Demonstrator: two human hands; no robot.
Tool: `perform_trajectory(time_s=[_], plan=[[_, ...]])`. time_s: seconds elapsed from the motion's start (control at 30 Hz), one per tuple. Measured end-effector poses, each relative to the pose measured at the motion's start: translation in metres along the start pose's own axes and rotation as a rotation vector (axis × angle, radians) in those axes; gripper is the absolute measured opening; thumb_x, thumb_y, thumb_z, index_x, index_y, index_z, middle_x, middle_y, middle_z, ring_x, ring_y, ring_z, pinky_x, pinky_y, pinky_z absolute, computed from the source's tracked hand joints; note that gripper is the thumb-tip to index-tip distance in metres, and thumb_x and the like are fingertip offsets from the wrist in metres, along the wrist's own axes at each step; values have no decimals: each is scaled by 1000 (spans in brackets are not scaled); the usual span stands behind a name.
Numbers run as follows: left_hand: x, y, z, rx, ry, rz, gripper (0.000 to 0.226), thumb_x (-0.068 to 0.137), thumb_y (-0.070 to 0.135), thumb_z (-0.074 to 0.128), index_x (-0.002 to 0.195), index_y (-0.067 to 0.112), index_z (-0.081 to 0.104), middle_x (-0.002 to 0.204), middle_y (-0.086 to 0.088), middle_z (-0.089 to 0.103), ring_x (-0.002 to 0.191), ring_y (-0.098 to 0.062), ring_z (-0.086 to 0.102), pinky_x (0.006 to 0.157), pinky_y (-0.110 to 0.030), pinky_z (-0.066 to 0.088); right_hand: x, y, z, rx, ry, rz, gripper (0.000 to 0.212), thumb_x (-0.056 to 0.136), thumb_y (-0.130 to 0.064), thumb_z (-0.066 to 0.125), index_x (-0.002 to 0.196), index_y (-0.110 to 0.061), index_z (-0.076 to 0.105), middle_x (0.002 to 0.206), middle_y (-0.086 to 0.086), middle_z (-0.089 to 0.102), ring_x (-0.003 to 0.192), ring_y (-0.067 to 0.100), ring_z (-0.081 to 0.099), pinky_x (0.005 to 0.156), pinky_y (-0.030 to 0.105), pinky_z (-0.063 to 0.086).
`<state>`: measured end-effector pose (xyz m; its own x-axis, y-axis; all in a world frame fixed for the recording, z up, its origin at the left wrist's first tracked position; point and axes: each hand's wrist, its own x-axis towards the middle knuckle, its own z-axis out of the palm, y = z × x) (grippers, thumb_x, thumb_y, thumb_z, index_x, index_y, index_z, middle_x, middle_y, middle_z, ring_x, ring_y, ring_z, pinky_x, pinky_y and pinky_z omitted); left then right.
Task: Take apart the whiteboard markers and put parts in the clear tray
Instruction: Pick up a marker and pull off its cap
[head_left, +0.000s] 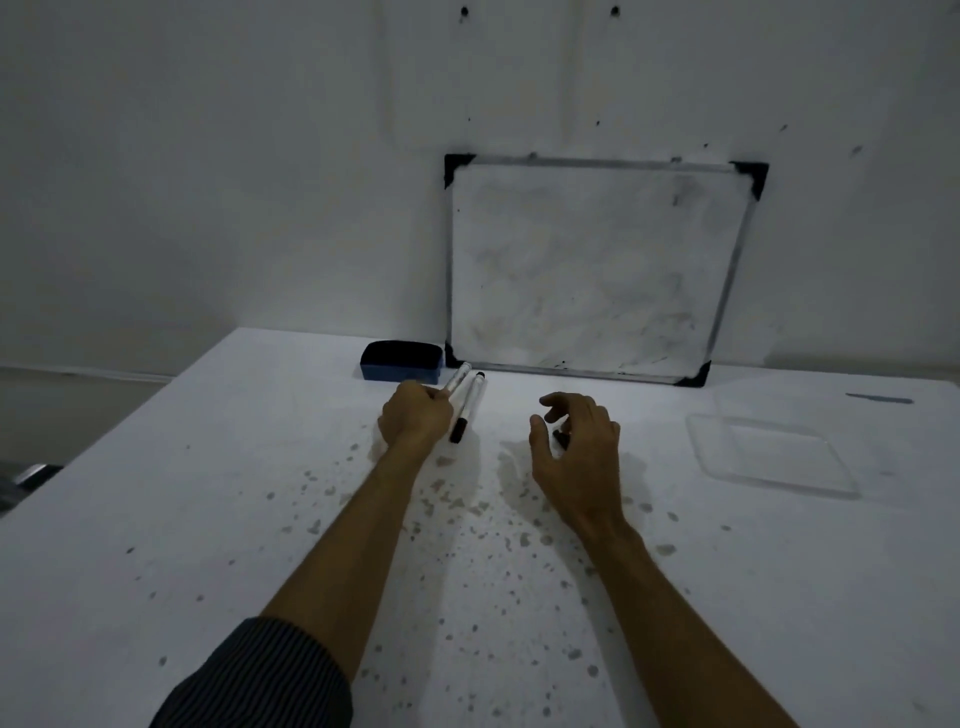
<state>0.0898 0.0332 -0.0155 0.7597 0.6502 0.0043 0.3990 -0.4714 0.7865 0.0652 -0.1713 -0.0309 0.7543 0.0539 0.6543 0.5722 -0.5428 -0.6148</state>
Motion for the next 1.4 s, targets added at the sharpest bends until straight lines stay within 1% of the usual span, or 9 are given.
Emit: perform_trajectory(time_s=[0.13, 0.33, 0.53, 0.67, 0.77, 0.93, 1.03, 1.27, 1.4], plan=[[-36, 12, -13, -281, -49, 142, 25, 101, 25, 62, 111, 5, 72, 102, -9, 73, 88, -22, 66, 77, -29, 50, -6, -10, -12, 221, 82, 174, 18, 95, -20, 64, 112, -26, 60, 97, -7, 61, 89, 11, 56, 77, 36, 59], [-120, 11, -22, -430, -370, 404, 17, 102, 29, 61, 113, 19, 68, 86, 2, 71, 68, 4, 65, 62, -13, 52, -28, -16, -50, 339, -39, 225, 27, 101, -29, 59, 128, -26, 58, 104, -6, 66, 81, 11, 66, 67, 19, 53], [-147, -6, -23, -456, -650, 424, 21, 102, 35, 59, 117, 24, 69, 87, -2, 74, 76, -6, 67, 70, -24, 58, -20, -16, -67, 288, -161, 283, 24, 100, -46, 56, 116, -33, 68, 100, -5, 75, 88, 19, 73, 78, 36, 62], [-154, -4, -16, -409, -686, 478, 26, 102, 41, 58, 125, 30, 63, 95, 2, 75, 83, -11, 73, 72, -23, 58, -28, -14, -73, 304, -166, 261, 20, 99, -40, 60, 104, -26, 73, 94, -9, 76, 90, 6, 71, 83, 24, 58], [-145, 5, -5, -266, -665, 578, 27, 104, 37, 56, 130, 30, 62, 105, 12, 72, 86, -9, 71, 77, -26, 61, -35, -11, -78, 210, -147, 233, 16, 100, -41, 56, 93, -34, 68, 78, -10, 70, 73, 2, 65, 65, 11, 49], [-138, -8, 11, -1, -473, 860, 36, 108, 41, 41, 136, 26, 59, 108, 8, 68, 89, -5, 64, 78, -23, 54, -34, 14, -81, 0, -134, 137, 39, 102, -41, 50, 73, -18, 62, 54, -6, 51, 49, 9, 47, 52, 17, 37], [-137, -16, 21, 142, -295, 1057, 39, 108, 42, 38, 134, 23, 60, 107, 3, 68, 85, -12, 65, 74, -32, 56, -36, 15, -76, -2, -178, 213, 53, 104, -42, 46, 61, -13, 57, 48, -6, 47, 45, 9, 44, 50, 22, 36], [-134, -11, 21, 228, -68, 1313, 40, 107, 41, 41, 125, 17, 68, 88, 1, 71, 60, -13, 59, 55, -21, 40, -32, 4, -75, 5, -207, 452, 64, 106, -44, 39, 49, -17, 47, 48, 0, 49, 47, 15, 47, 50, 27, 37], [-131, -12, 22, 236, -75, 1325, 40, 107, 40, 43, 126, 16, 68, 89, 0, 72, 61, -14, 63, 52, -27, 51, -30, 5, -71, 18, -187, 491, 60, 107, -36, 40, 51, -14, 48, 50, 0, 50, 48, 16, 47, 50, 28, 36]])
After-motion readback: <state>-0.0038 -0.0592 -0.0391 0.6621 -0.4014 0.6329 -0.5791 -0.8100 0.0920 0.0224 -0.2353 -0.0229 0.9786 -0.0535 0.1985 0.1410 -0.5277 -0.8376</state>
